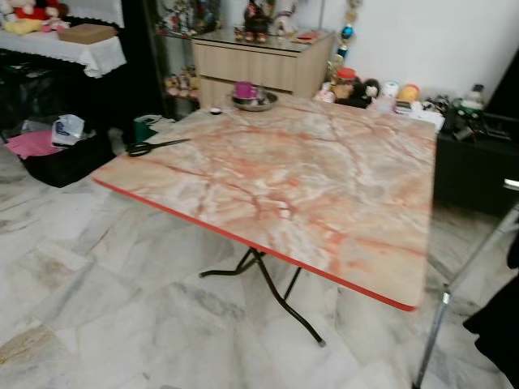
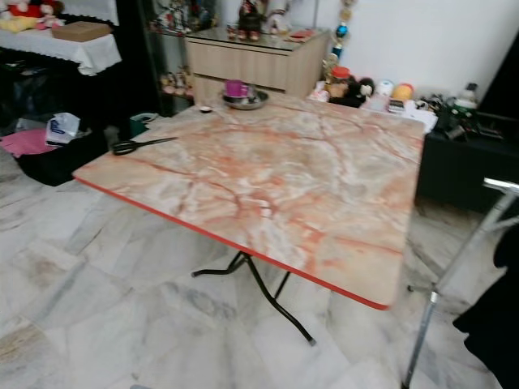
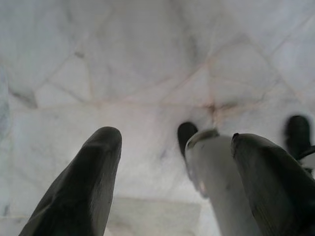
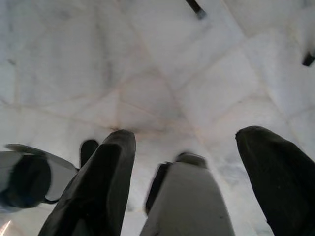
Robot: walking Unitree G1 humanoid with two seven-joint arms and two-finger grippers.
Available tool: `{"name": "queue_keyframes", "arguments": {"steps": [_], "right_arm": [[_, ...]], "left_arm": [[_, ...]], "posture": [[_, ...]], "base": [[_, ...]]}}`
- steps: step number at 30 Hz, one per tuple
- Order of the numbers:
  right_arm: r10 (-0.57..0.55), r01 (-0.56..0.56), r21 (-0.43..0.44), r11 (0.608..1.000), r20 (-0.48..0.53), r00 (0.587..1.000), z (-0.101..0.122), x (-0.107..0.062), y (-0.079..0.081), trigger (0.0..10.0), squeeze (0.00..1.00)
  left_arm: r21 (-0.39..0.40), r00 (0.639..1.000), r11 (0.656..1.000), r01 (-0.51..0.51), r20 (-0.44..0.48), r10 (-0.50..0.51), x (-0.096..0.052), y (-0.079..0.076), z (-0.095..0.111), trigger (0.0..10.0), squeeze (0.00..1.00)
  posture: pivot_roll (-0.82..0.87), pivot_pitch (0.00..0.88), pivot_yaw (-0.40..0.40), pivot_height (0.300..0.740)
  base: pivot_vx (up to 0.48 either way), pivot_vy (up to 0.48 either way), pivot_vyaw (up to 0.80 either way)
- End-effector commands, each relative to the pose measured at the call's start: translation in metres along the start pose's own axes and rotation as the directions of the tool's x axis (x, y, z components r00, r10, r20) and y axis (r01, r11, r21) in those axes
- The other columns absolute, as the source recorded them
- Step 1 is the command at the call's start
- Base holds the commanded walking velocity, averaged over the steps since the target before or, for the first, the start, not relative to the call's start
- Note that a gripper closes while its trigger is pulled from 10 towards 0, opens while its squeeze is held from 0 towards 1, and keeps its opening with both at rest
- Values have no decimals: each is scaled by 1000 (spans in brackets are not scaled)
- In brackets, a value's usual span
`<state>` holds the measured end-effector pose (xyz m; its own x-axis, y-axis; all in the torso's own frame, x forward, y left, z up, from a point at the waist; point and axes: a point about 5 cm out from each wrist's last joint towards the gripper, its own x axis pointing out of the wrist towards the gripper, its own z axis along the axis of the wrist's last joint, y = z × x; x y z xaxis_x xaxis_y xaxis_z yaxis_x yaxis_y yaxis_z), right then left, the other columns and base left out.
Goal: Hang hanger
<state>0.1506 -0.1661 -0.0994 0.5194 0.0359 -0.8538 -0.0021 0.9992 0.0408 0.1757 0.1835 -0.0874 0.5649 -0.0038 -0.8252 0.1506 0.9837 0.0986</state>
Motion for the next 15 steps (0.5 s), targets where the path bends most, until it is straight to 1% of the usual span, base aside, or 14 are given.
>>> {"name": "queue_keyframes", "arguments": {"steps": [1,7,15], "right_arm": [[-28,27,1,1000,5,1000,2,-1,-15,10000,0],[-37,37,3,999,8,999,5,-2,-23,10000,0],[-38,38,8,999,9,999,6,-3,-28,10000,0]], "left_arm": [[7,1000,1000,20,-8,-20,0,-8,-1,10000,0],[11,1000,1000,23,-9,-23,0,-8,-2,10000,0],[13,1000,1000,24,-8,-24,0,-8,-2,10000,0]], "posture": [[106,0,6,740],[106,0,8,740],[107,0,7,740]], "base": [[0,-480,0],[0,-479,0],[0,-479,0]]}}
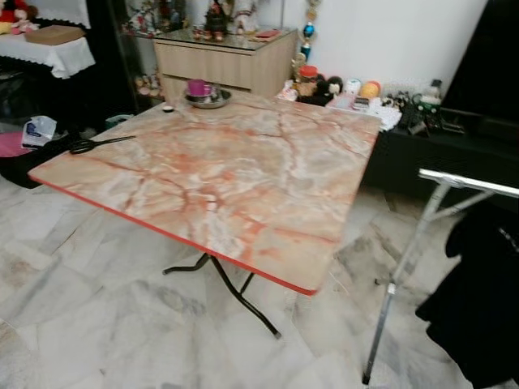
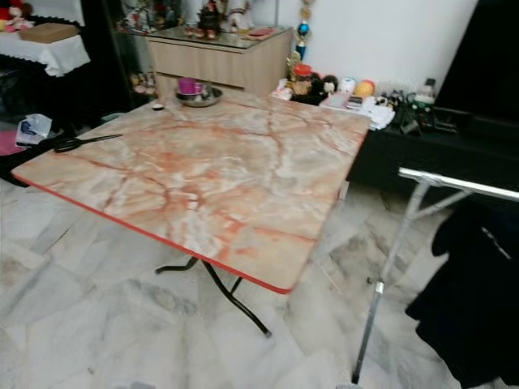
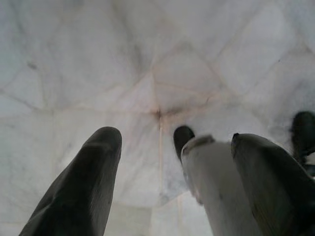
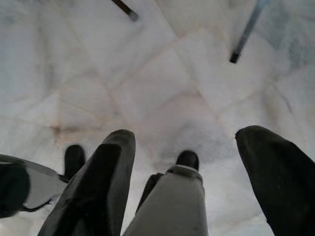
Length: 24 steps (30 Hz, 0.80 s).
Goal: Hang hanger
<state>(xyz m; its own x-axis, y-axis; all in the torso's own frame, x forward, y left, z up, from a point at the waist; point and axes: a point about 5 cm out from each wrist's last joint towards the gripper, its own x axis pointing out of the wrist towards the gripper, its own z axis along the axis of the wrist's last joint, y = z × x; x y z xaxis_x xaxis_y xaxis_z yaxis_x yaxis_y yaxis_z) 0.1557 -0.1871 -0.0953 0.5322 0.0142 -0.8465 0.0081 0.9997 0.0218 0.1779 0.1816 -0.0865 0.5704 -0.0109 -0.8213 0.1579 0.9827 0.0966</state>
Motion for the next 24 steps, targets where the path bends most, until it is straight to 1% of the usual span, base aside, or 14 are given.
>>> {"name": "queue_keyframes", "arguments": {"steps": [1,15,20,22,24], "right_arm": [[-17,17,9,1000,-6,1000,-1,-1,-7,10000,0],[-20,20,16,1000,2,1000,3,-1,-9,10000,0],[-20,20,18,1000,8,1000,6,0,-9,10000,0],[-20,20,14,1000,8,1000,8,0,-8,10000,0],[-20,20,13,1000,9,1000,8,1,-8,10000,0]], "left_arm": [[8,1000,1000,19,-16,-19,0,-6,-4,10000,0],[-1,1000,1000,11,-12,-11,0,-5,-2,10000,0],[-13,1000,1000,6,-13,-6,1,-7,0,10000,0],[-32,1000,999,4,-4,-4,1,-8,1,10000,0],[-29,1000,1000,4,-5,-4,1,-8,1,10000,0]], "posture": [[107,0,6,740],[111,0,-2,740],[111,0,-3,740],[112,0,-6,740],[112,0,-6,740]], "base": [[0,-480,0],[0,-470,0],[0,-51,0],[0,0,0],[0,0,0]]}}
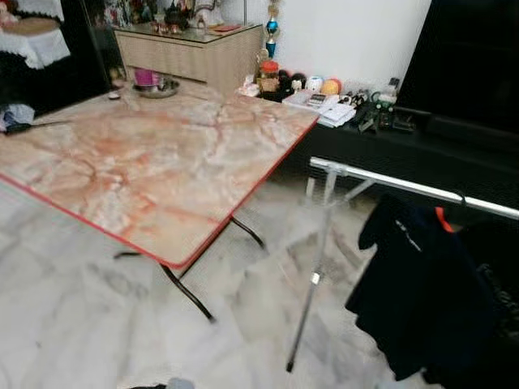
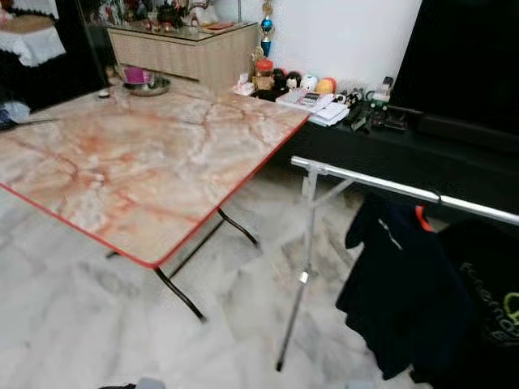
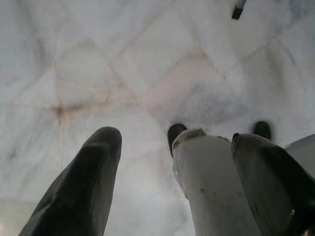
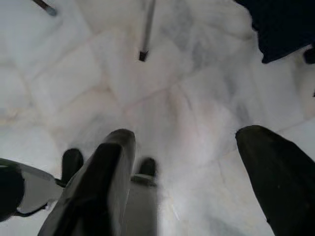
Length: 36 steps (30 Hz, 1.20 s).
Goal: Hang hanger
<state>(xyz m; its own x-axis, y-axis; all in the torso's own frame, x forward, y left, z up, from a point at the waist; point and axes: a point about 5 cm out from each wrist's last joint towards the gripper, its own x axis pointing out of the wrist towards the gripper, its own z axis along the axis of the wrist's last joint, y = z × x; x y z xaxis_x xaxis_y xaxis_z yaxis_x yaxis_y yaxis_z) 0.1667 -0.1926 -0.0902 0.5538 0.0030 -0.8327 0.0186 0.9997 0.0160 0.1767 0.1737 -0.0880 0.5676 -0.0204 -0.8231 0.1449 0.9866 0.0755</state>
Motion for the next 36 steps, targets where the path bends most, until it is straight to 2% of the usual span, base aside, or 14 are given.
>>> {"name": "queue_keyframes", "arguments": {"steps": [1,16,22,27,36], "right_arm": [[-9,9,7,1000,-17,1000,-3,-1,-2,10000,0],[-8,8,6,1000,-16,1000,-2,0,-3,10000,0],[-13,14,34,999,-16,1000,-2,-1,-4,10000,0],[4,-4,25,1000,-15,1000,-1,0,-2,10000,0],[0,-1,35,999,3,1000,2,0,-3,10000,0]], "left_arm": [[-10,1000,1000,-6,-5,6,0,0,1,10000,0],[-25,1000,1000,-20,-8,19,0,4,0,10000,0],[-24,1000,1000,-15,-14,15,0,3,0,10000,0],[-33,1000,999,-14,-13,14,0,3,0,10000,0],[-38,1000,999,-11,-17,11,0,2,-2,10000,0]], "posture": [[112,0,-7,740],[110,0,-2,740],[109,0,-4,740],[114,0,-8,740],[112,3,-10,740]], "base": [[0,0,0],[0,0,0],[0,0,0],[0,0,-754],[27,0,0]]}}
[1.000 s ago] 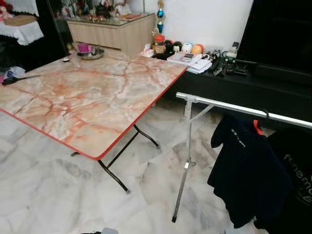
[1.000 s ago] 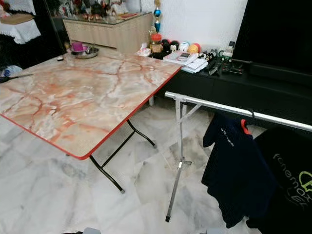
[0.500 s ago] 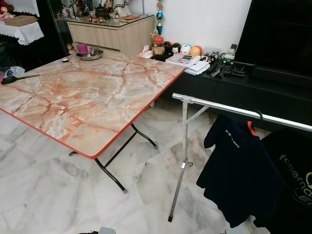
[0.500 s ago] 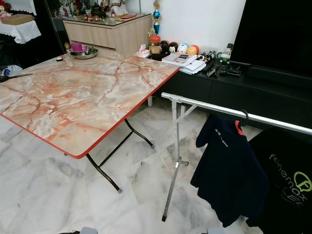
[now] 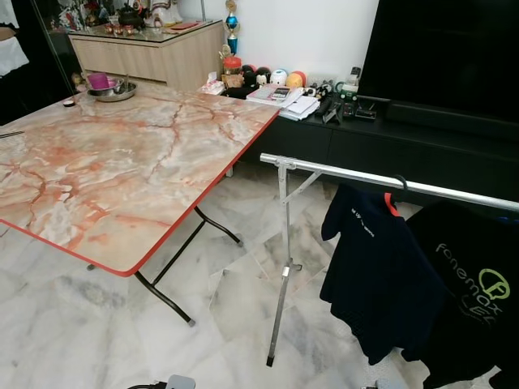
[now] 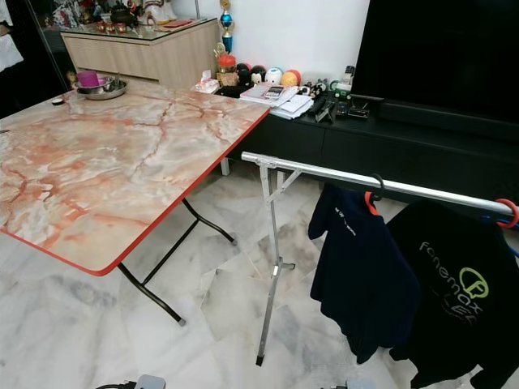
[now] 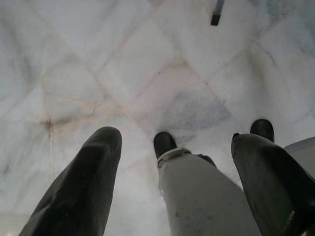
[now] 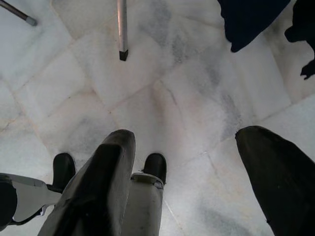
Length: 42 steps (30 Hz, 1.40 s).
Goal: Hang hanger
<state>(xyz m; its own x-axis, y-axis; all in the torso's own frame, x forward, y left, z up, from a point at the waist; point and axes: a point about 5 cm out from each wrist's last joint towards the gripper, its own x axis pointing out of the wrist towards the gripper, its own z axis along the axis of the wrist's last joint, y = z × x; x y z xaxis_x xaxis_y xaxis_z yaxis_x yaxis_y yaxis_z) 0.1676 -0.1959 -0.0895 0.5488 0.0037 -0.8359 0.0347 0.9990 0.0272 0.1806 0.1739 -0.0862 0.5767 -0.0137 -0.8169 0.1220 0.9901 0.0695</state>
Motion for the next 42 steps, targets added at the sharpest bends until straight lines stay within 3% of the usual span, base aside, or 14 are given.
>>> {"name": "queue_keyframes", "arguments": {"steps": [1,19,24,31,37,42], "right_arm": [[0,-1,16,1000,10,1000,1,0,1,10000,0],[4,-5,14,1000,7,1000,2,0,0,10000,0],[8,-8,12,1000,11,1000,3,0,0,10000,0],[-3,3,10,1000,22,1000,3,0,-2,10000,0],[-8,6,18,1000,75,997,16,1,-4,10000,0],[-15,17,-8,1000,196,981,43,1,-8,10000,0]], "left_arm": [[-16,1000,1000,-3,-26,2,-1,1,-6,10000,0],[-22,1000,1000,4,-25,-4,0,-3,-4,10000,0],[-23,1000,1000,1,-28,-2,0,-2,-5,10000,0],[-14,1000,1000,5,-30,-6,0,-4,-5,10000,0],[-12,1000,1000,8,-30,-8,0,-6,-5,10000,0],[-9,999,1000,5,-35,-5,-1,-5,-7,10000,0]], "posture": [[112,3,-10,740],[114,7,-17,740],[110,7,-16,740],[110,12,-14,740],[101,17,-13,740],[77,29,-6,740]], "base": [[247,0,0],[324,0,0],[322,0,-674],[0,0,0],[0,0,0],[0,0,0]]}}
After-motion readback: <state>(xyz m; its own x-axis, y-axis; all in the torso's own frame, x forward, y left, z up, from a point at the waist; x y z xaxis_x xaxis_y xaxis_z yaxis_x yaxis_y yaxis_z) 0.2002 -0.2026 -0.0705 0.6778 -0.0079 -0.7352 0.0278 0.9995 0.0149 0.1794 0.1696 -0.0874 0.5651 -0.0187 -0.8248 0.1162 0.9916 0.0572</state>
